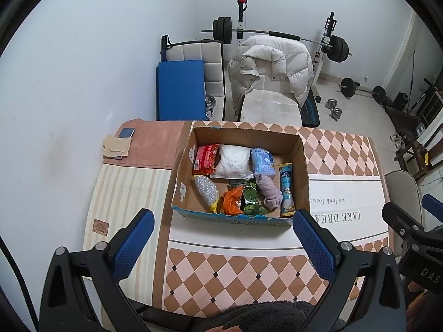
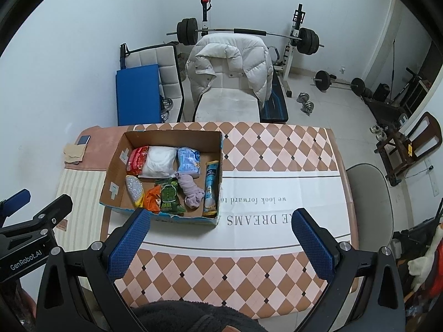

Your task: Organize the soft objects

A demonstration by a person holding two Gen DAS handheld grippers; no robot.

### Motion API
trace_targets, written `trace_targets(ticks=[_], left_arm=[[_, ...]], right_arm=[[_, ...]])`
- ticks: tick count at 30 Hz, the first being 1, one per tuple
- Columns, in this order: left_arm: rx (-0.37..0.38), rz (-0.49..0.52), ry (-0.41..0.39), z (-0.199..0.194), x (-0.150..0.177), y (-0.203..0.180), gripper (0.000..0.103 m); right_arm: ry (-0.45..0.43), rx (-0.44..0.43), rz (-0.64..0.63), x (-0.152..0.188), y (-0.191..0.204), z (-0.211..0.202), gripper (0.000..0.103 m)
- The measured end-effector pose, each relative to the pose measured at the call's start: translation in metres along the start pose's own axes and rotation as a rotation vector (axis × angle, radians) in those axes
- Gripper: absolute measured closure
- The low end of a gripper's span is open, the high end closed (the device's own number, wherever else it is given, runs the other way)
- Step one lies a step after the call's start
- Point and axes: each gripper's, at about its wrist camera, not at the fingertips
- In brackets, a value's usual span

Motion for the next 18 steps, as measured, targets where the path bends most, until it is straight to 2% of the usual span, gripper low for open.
trace_targets(ticks=[18], left_arm=[[0.002, -0.009, -0.002, -0.0051, -0.0008, -0.0003, 0.0]], right_arm=[[-0.009, 0.007, -0.002, -0.0029, -0.0023, -0.0089, 0.0]])
Point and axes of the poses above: each gripper's, at about its wrist camera, not at the fingertips, and z roughly the way its jaws point, y to its left, x to its underside, and after that the axes turned 11 degrees about -x, right-handed
